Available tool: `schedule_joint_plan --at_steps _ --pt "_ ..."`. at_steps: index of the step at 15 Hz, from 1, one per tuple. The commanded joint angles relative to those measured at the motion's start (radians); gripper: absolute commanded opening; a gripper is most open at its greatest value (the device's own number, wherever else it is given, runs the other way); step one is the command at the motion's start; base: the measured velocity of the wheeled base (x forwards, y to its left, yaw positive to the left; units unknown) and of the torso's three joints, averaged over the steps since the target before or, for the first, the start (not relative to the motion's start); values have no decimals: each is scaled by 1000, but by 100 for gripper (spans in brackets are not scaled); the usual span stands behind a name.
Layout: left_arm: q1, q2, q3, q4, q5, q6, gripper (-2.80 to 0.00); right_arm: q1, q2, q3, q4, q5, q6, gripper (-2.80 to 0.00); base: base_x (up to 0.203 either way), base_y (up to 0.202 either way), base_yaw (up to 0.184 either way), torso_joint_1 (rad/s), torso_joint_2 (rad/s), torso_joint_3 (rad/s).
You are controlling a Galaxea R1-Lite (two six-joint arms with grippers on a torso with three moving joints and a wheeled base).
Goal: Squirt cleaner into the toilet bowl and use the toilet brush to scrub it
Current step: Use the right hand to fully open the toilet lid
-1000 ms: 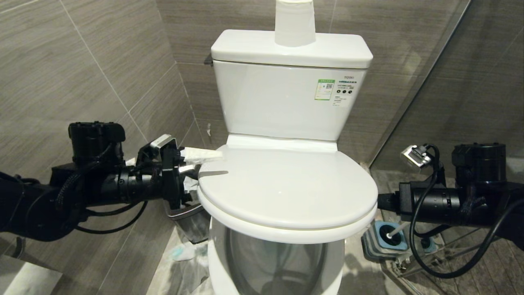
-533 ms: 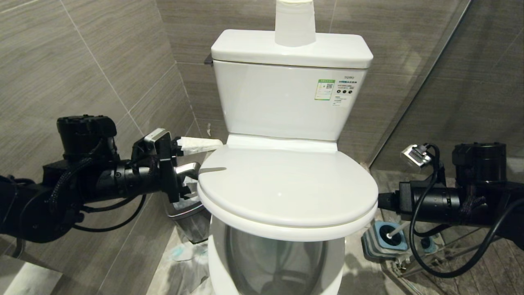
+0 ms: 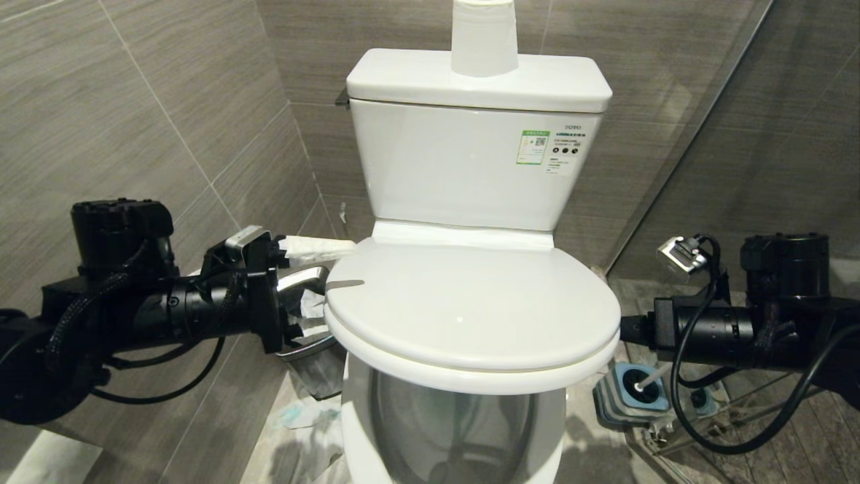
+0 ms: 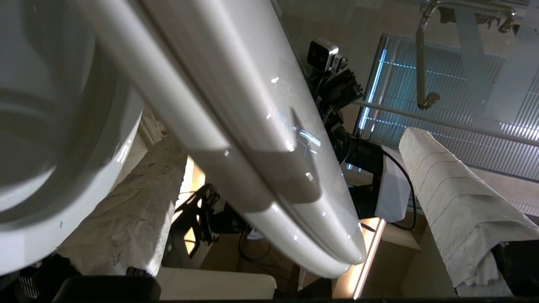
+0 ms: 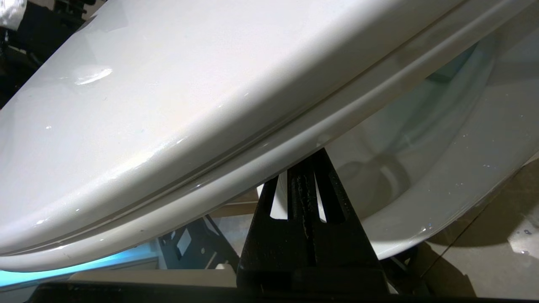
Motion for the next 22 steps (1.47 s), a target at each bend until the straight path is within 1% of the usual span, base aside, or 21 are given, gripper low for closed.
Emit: schedule_joint_plan --at_steps 1,6,8,12,17,22 --pt "-5 -38 43 3 -7 -6 0 0 0 -2 -4 5 3 -280 0 0 0 0 0 0" --pt "-5 -71 62 5 -6 -8 0 -1 7 -9 -4 5 3 -280 0 0 0 0 0 0" --pt "-1 -100 68 10 -5 -17 0 -1 7 -10 -4 5 3 -280 0 0 0 0 0 0" --pt "26 -151 82 14 -4 -20 0 -1 8 -10 -4 5 3 -280 0 0 0 0 0 0" --pt "41 -243 128 15 -8 -12 0 -3 10 -12 -4 5 3 -280 0 0 0 0 0 0" --pt "45 -332 116 15 -15 -11 0 -6 6 -15 -4 4 3 -280 0 0 0 0 0 0"
